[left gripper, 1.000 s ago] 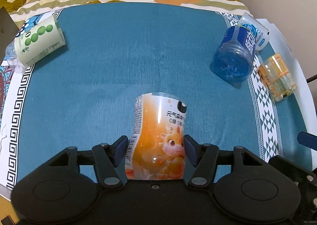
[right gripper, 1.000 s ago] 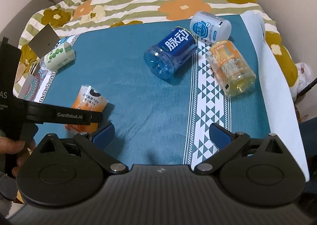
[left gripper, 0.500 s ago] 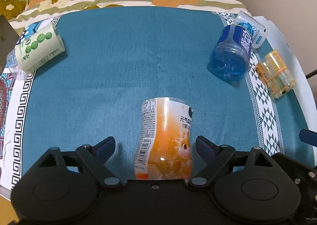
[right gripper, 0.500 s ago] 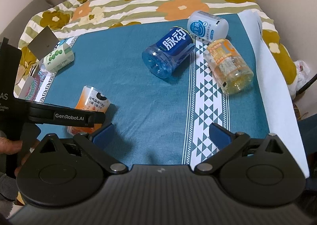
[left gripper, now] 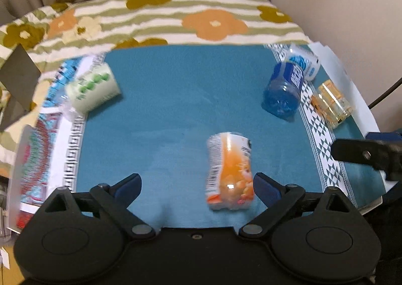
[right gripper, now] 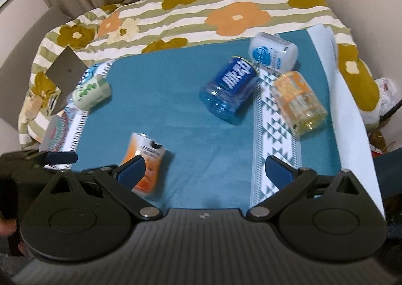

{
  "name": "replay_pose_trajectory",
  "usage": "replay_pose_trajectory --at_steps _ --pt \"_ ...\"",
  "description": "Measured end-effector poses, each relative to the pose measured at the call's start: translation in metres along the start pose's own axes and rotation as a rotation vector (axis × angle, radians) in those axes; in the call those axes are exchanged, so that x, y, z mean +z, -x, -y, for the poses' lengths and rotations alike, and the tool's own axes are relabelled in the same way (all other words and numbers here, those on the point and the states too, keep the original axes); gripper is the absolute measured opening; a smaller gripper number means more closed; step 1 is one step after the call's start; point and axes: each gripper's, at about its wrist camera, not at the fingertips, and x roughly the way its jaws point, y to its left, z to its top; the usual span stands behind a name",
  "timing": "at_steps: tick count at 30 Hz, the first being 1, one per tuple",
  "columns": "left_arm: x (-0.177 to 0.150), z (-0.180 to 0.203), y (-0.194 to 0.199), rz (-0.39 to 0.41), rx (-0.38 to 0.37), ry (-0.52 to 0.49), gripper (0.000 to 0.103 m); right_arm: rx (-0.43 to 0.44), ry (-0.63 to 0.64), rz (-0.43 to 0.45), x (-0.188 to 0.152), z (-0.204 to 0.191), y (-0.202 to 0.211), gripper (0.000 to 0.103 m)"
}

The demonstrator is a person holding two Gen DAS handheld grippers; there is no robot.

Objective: Flip cup upright
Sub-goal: 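Close the right tool on the cup while the left tool releases it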

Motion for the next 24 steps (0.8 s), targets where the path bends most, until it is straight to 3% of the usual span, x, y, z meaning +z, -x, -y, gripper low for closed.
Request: replay_pose_trajectory --at_steps 8,19,24 --pt "-0.011 -0.046 0.013 0.021 0.010 -0.005 0.098 0.061 -0.022 -0.108 0.023 -0.035 -0.027 0.103" --pt "-0.033 -0.102 -0.006 -0.043 -0.041 0.046 0.098 0.072 -0.241 -0.288 0.035 -0.046 -0.116 0.103" --pt "-0.035 -0.120 -0.012 -0.057 -0.029 0.048 0.098 0.068 -0.284 -0.323 0.032 -0.048 -0.135 0.092"
